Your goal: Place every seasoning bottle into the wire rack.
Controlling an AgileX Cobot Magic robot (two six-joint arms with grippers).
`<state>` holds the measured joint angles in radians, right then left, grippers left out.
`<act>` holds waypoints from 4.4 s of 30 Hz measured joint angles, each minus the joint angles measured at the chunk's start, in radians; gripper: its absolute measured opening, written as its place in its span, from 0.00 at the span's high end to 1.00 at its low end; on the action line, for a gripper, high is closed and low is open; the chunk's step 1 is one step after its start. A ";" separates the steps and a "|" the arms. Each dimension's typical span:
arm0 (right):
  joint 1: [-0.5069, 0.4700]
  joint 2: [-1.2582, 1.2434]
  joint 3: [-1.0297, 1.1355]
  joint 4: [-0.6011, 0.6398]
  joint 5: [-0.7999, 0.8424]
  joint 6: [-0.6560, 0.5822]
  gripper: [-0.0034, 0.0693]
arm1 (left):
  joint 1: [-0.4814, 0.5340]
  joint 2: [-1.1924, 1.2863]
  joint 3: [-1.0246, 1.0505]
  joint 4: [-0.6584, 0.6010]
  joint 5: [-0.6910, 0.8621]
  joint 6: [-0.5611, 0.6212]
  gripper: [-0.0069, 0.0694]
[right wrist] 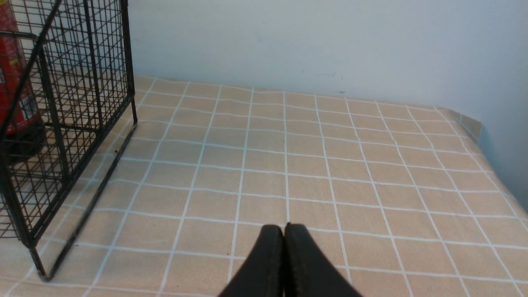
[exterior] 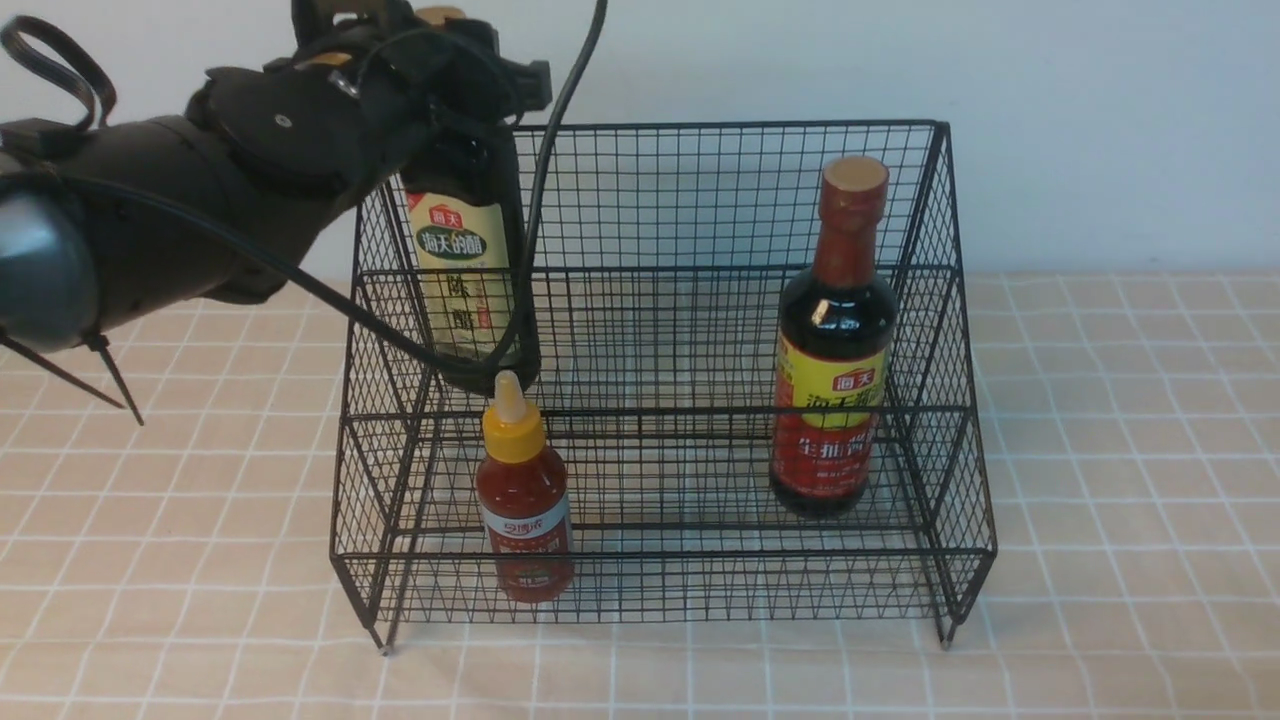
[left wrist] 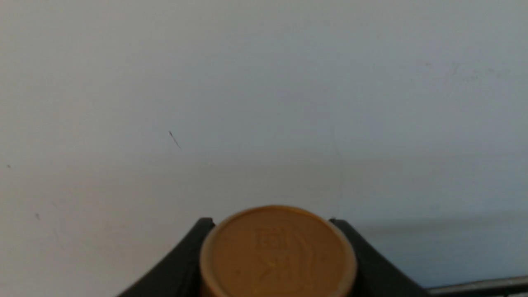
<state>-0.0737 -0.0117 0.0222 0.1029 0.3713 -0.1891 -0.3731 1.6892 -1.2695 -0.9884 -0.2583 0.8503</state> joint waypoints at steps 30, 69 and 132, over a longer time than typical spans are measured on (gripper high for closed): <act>0.000 0.000 0.000 0.000 0.000 0.003 0.97 | 0.000 -0.089 -0.008 -0.132 0.134 0.302 0.32; 0.000 0.000 0.000 0.000 0.000 0.004 0.97 | 0.001 -0.651 0.297 -0.174 0.784 0.220 0.92; 0.000 0.000 0.000 0.000 0.000 0.006 0.97 | 0.300 -1.700 1.279 0.880 0.588 -0.681 0.92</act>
<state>-0.0737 -0.0117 0.0222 0.1029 0.3713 -0.1830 -0.0732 -0.0108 0.0097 -0.1082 0.3298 0.1689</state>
